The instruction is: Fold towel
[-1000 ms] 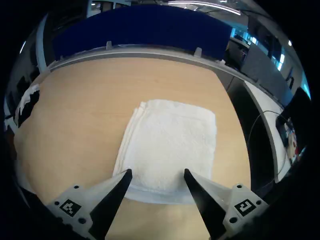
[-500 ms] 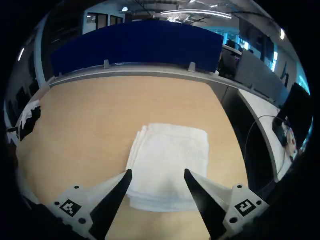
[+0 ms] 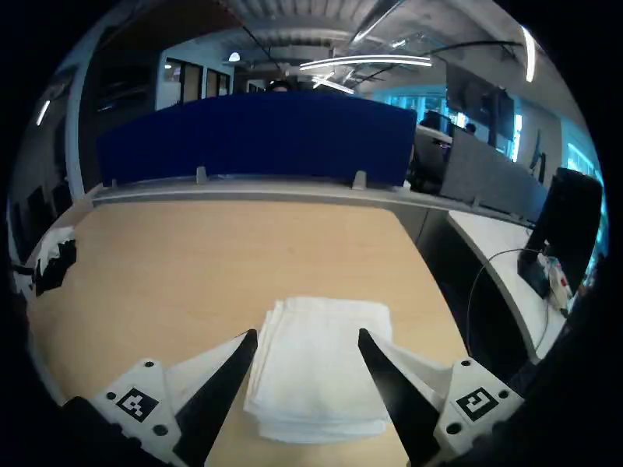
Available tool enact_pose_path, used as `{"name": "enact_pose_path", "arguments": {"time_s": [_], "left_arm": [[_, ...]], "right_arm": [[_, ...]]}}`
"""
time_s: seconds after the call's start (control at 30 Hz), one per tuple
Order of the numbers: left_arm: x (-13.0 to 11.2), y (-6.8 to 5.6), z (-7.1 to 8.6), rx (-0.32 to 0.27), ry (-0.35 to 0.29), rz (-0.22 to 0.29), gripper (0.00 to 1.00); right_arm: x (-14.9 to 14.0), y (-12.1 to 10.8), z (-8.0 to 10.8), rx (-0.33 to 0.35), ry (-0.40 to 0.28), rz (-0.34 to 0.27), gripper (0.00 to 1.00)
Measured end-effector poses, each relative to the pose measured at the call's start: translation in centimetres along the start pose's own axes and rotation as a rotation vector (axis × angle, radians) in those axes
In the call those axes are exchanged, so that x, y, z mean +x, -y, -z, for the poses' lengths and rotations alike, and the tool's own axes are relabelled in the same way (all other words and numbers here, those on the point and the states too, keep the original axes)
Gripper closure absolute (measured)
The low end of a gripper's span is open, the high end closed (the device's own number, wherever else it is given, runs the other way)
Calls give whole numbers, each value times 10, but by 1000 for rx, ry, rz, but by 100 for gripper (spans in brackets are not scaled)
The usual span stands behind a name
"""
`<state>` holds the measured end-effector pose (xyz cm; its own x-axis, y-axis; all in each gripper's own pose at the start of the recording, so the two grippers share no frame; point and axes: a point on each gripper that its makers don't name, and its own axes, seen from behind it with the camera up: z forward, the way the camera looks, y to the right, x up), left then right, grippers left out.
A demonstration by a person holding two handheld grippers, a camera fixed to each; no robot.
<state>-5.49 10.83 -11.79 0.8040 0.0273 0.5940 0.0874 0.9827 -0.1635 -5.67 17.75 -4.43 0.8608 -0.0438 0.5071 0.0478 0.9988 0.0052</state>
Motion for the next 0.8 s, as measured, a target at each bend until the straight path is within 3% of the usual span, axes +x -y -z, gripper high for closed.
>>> {"name": "enact_pose_path", "arguments": {"time_s": [0.17, 0.47, 0.8], "left_arm": [[3, 0, 0, -3, -10, -5, 7], [14, -1, -2, -14, -49, -5, 7], [39, 9, -8, 2, -125, 23, 7]], "right_arm": [[29, 4, 3, -21, -119, -50, 0], [67, 25, 15, 4, -244, -113, 0], [118, 58, 36, 15, -376, -86, 0]]}}
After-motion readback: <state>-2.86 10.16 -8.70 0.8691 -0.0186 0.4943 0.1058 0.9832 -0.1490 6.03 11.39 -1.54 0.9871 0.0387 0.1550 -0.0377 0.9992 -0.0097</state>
